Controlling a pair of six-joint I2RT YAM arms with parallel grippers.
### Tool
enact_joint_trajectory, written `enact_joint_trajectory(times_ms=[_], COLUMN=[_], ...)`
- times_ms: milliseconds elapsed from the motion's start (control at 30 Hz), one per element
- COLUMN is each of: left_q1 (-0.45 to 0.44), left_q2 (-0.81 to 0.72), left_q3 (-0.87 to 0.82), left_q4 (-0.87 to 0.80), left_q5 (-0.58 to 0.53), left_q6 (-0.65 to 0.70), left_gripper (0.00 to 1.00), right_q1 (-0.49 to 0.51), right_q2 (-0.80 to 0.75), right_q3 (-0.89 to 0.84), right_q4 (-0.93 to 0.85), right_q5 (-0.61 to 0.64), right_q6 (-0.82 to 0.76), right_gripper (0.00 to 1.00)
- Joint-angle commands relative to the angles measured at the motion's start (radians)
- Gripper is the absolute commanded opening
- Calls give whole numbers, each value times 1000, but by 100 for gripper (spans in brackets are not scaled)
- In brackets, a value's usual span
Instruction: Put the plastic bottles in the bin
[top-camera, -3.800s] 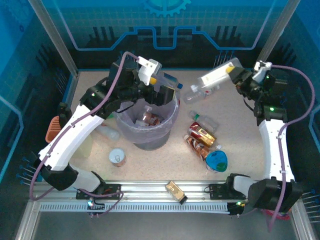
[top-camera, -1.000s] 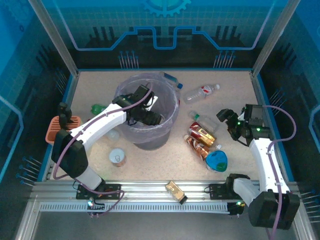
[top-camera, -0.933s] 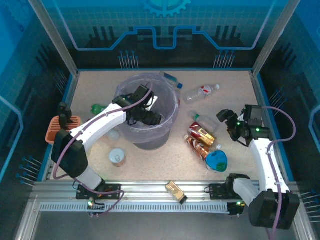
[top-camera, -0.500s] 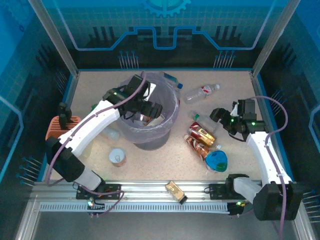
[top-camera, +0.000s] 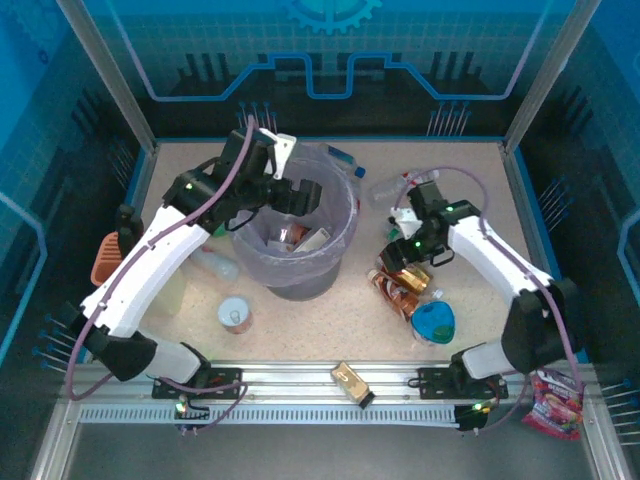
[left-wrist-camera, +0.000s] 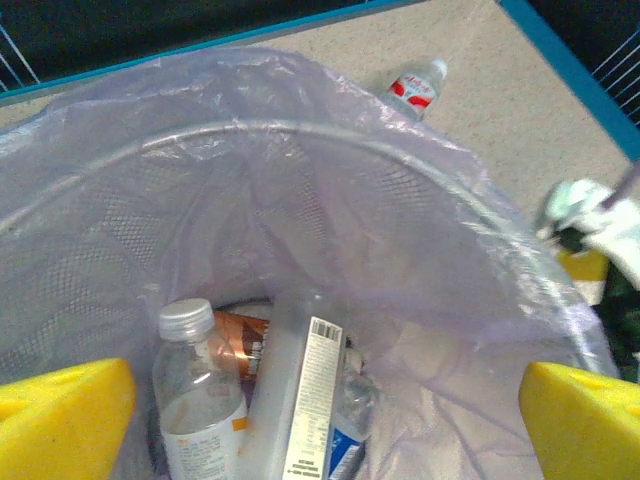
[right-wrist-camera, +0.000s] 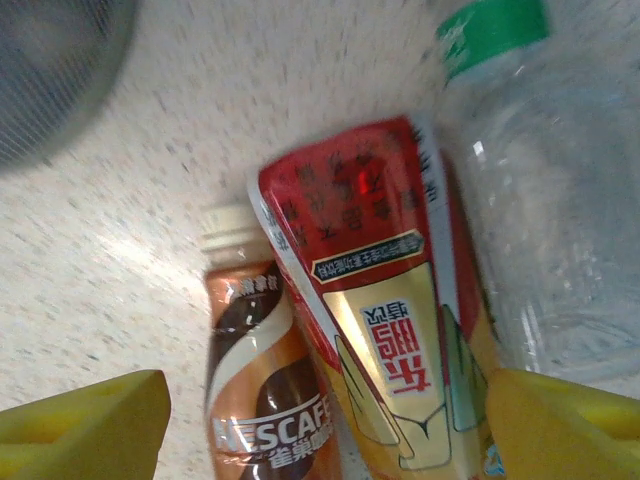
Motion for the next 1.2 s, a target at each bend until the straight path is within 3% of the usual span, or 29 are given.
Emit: enact_joint_trajectory(times_ms=[0,167,500,633,867,1167], left_q1=[0,0,10,26,33,48], left_q2=[-45,-81,-117,-148,-142,-130], left_q3=[-2,-51,-99,-152,-163,-168], left_q4=[21,54,146,246,244,276], left_q5=[35,31,-2,30,44,126], left_q6=[-29,-33,-95,-153,-175,-194], left_gripper=[99,99,99,99,99,99], right_q1=[17,16,5,-6,-29,-73], right_q2=[34,57,168,177,137,18], right_q3=[-15,-42,-25,-23,-3,46], right_q4=[-31,-2,4,35,52,50], right_q5=[90,134,84,78,42,-64], right_q6=[-48,-31,-37,-20,-12,41], right_gripper=[84,87,83,79,62,57])
